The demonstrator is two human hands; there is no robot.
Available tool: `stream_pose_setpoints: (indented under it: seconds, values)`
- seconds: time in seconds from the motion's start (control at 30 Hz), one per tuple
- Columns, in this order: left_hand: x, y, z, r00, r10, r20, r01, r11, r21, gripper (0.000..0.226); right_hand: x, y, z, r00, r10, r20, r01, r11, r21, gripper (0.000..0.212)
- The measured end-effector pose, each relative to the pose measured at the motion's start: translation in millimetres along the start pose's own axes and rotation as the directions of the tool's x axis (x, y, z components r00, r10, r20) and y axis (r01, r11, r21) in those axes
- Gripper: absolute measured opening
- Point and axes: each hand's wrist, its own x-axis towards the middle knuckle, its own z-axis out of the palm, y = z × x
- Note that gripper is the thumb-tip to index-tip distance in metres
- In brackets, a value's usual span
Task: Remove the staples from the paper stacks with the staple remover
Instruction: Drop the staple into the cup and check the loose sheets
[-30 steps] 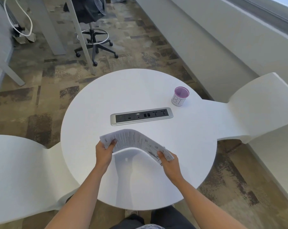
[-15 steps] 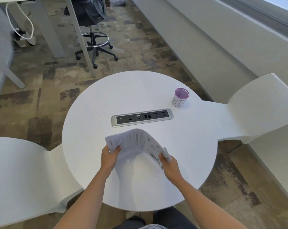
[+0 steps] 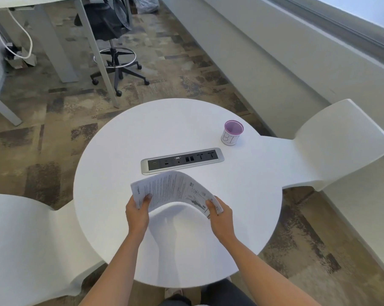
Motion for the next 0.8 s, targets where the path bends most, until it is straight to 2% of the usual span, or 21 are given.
stream_pose_setpoints:
  seconds: [0.1,0.2,0.3,0.47,0.6,0.7,0.73,0.8]
  values:
    - [-0.5,-5.4,-3.9,0.999,-0.032,0.019,0.031,0.998,0.046,0.027,0.3,8.0,-4.3,0.995,0.043,0.094,-0.032,0.993,-0.113,0.024]
    - [-1.7,-12.0,-6.9,0.996,-0.085,0.027,0.083,0.993,0.083,0.029,1.4,13.2,-7.5,0.996,0.063,0.060,-0.054,0.989,-0.139,0.021]
    - [-0.1,-12.5,-7.6,0.996,-0.086,-0.025,0.086,0.996,0.032,0.031,3.0,9.8,-4.2,0.998,0.018,0.060,-0.010,0.992,-0.128,0.035]
    - [-0.6,-22.9,-10.3,0.986,-0.157,0.052,0.148,0.978,0.146,0.033,2.5,15.5,-2.1,0.981,0.154,0.118,-0.122,0.962,-0.243,0.031]
    - [5.4,-14.6,-14.0,0.990,-0.136,0.040,0.128,0.978,0.162,0.029,6.0,4.3,-9.8,0.988,0.151,0.040,-0.139,0.967,-0.213,0.030]
    - [14.0,-0.9,-18.8,0.998,-0.055,0.044,0.049,0.989,0.138,0.026,14.9,-2.9,-18.3,0.975,0.222,0.030,-0.213,0.960,-0.181,0.015]
    - [17.0,2.8,-19.7,1.000,-0.018,0.006,0.017,0.989,0.148,0.033,17.0,-5.1,-20.8,0.968,0.251,0.027,-0.243,0.956,-0.163,0.014]
    - [22.2,11.0,-17.2,0.992,-0.020,-0.126,0.050,0.969,0.241,0.072,18.5,-10.4,-24.6,0.946,0.322,0.021,-0.319,0.944,-0.084,0.012]
